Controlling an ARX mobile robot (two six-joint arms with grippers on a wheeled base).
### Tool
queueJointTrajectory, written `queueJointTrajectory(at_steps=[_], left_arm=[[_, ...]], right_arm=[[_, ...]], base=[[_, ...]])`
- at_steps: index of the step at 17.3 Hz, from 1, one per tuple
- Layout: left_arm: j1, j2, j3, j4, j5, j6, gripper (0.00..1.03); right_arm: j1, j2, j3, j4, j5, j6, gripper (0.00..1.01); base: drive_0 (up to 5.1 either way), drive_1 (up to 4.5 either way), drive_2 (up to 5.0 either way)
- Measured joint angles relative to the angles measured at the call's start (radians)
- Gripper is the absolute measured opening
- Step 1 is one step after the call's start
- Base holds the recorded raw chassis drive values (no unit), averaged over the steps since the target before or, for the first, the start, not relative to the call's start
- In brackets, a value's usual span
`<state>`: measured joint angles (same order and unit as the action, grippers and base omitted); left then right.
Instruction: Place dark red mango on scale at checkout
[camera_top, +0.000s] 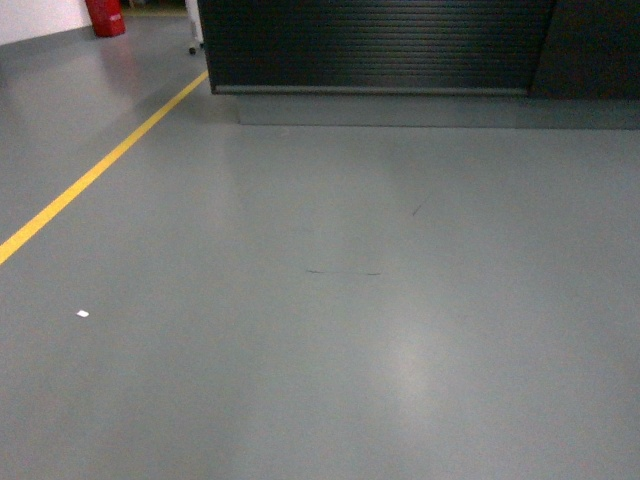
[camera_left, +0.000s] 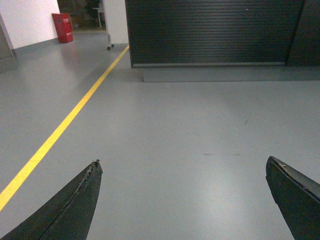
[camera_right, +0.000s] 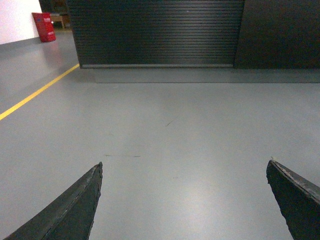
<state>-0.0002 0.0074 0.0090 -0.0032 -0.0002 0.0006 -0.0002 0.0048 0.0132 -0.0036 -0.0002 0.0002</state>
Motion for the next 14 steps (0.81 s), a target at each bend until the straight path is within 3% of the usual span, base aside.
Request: queueJointTrajectory(at_steps=[11, 14], left_arm=[[0.0, 0.0, 0.0, 0.001, 0.0, 0.0, 0.98], [0.0, 0.0, 0.0, -0.001, 0.0, 0.0, 0.98]], right_arm=[[0.0, 0.0, 0.0, 0.001, 0.0, 0.0, 0.98], [0.0, 0.0, 0.0, -0.001, 0.0, 0.0, 0.98]], base=[[0.0, 0.0, 0.0], [-0.1, 4.24, -4.4]])
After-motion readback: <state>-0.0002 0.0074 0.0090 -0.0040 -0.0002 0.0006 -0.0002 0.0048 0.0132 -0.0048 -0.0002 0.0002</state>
